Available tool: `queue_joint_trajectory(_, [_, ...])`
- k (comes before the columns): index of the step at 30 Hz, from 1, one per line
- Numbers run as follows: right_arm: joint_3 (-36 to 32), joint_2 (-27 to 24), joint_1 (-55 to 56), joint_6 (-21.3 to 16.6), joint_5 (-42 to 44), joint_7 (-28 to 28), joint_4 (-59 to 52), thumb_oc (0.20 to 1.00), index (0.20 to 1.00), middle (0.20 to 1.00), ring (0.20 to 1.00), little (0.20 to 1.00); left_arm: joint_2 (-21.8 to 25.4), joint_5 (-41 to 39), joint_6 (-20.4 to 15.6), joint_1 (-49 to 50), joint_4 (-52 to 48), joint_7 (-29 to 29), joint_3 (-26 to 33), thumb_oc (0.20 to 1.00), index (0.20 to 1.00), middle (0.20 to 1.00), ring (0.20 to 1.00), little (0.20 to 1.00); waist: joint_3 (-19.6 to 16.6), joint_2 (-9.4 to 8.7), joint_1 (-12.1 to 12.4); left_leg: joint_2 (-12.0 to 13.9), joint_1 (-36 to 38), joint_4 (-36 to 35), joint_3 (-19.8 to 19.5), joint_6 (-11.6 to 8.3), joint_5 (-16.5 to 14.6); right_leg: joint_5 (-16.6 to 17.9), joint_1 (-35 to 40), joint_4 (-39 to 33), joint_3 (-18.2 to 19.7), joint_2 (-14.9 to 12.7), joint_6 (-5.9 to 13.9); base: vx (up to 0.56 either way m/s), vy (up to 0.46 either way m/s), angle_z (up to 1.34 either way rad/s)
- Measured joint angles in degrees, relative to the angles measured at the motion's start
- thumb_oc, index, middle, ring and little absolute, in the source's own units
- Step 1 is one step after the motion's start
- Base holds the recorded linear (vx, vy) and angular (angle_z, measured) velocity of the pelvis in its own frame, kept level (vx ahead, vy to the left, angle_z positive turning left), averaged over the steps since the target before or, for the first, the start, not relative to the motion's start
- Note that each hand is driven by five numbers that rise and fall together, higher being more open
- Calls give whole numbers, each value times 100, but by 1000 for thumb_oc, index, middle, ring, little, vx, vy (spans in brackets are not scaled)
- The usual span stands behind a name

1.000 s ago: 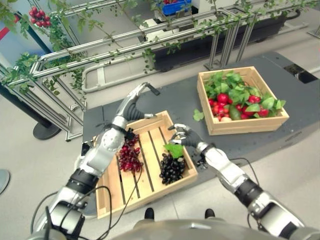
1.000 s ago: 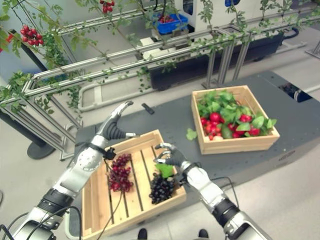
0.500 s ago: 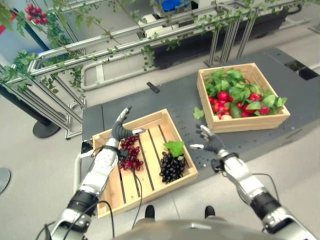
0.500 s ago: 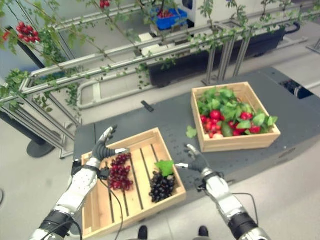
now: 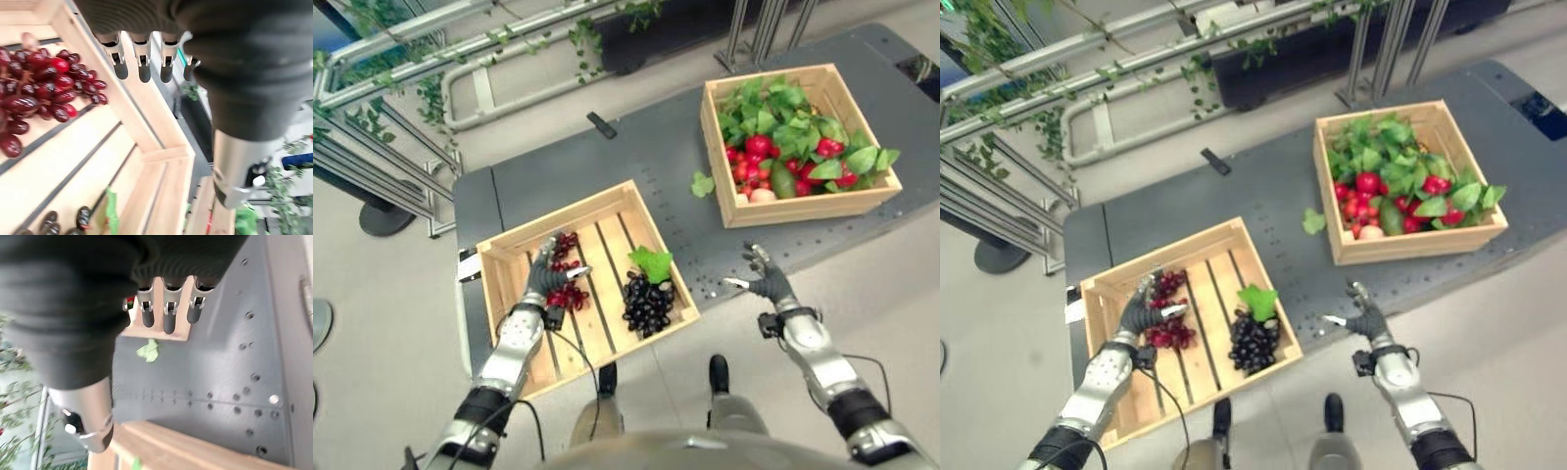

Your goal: Pick up the fruits from the basket on one side to the basket on the other side

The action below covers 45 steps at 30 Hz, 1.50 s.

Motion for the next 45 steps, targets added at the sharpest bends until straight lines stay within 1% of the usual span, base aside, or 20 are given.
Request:
queue_joint_trajectory(4, [-34,0,-26,-106,0,-119,23,1000,1000,1000,1000,1000,-7,0,-27,-142,403,140,96,1000,1000,1000,1000,1000,282,-97,-27,-24,-125,0,29,-4,3,19,-159,2,25,-26,10,-73,37,-4])
queue_joint_trajectory(6, [-35,0,-25,-136,1,-175,36,1000,1000,1000,1000,1000,3,0,-29,-268,686,242,242,1000,1000,1000,1000,1000,352,-167,-20,-33,-240,0,76,-5,3,38,-298,3,54,-34,18,-56,35,-8])
queue_joint_trajectory(8, [-35,1,-97,-140,2,-183,41,1000,1000,1000,1000,1000,27,3,-12,-470,1070,391,434,1000,1000,1000,1000,1000,509,-253,-28,-61,-280,0,153,-10,7,63,-380,3,129,-65,31,-47,26,-14])
queue_joint_trajectory(12, [-28,16,-92,-160,2,-184,59,1000,1000,1000,1000,1000,89,22,-8,-903,1611,636,556,1000,1000,1000,1000,1000,650,-404,-20,-74,-325,0,182,-10,7,65,-442,4,152,-77,33,-47,24,-4])
queue_joint_trajectory(16, [-24,40,-89,-201,21,-180,60,1000,1000,1000,1000,1000,390,40,7,-1299,1906,847,634,1000,1000,1000,1000,1000,798,-538,-47,-80,-408,0,229,-11,7,95,-558,4,195,-85,40,-16,37,-6])
queue_joint_trajectory(19, [-2,67,-73,-254,52,-175,57,1000,1000,1000,1000,1000,627,66,21,-1456,2059,966,737,1000,1000,1000,1000,1000,831,-574,-49,-81,-417,0,298,-11,7,97,-586,4,201,-86,38,-21,34,-5])
queue_joint_trajectory(23, [73,75,-81,-307,80,-153,52,1000,1000,1000,1000,1000,910,189,138,-1853,2753,1038,841,1000,1000,1000,1000,1000,868,-620,-71,-77,-562,0,323,-23,22,138,-738,4,211,-83,34,-4,2,-1])
queue_joint_trajectory(26, [236,79,-92,-374,126,-122,29,1000,1000,1000,1000,1000,1153,253,219,-2122,3163,1050,813,1000,1000,1000,1000,1000,942,-740,-174,-78,-594,0,319,-25,32,147,-762,4,205,-83,29,-27,6,0])
queue_joint_trajectory(27, [326,84,-114,-395,161,-92,-2,1000,1000,1000,1000,1000,1279,272,238,-2381,3555,1046,784,1000,1000,1000,1000,1000,978,-795,-182,-75,-615,1,322,-32,38,157,-788,4,205,-81,27,0,0,0])
queue_joint_trajectory(29, [395,93,-112,-410,210,-53,-37,1000,1000,1000,1000,1000,1423,317,286,-2626,3714,1053,788,1000,1000,1000,1000,1000,1017,-855,-219,-81,-709,0,326,-36,60,185,-889,4,206,-86,27,-32,3,-3])
queue_joint_trajectory(33, [429,96,-127,-417,282,-44,-64,1000,1000,1000,1000,1000,1547,507,384,-2961,3824,1082,568,1000,1000,1000,1000,1000,1155,-869,-202,-80,-764,0,327,-35,64,196,-935,5,189,-84,23,-9,-3,1])
queue_joint_trajectory(36, [429,80,-108,-473,340,-40,-224,1000,1000,1000,1000,1000,1644,622,461,-3059,3934,1105,575,1000,1000,1000,1000,1000,1241,-871,-218,-80,-783,1,327,-35,64,197,-957,5,186,-85,21,0,0,0])
queue_joint_trajectory(45, [498,78,-119,-536,453,78,-549,1000,1000,1000,1000,1000,1641,524,485,-3219,4064,930,588,1000,1000,1000,1000,1000,1295,-889,-196,-79,-1002,1,311,-49,111,234,-1161,6,174,-86,11,-15,-6,1])
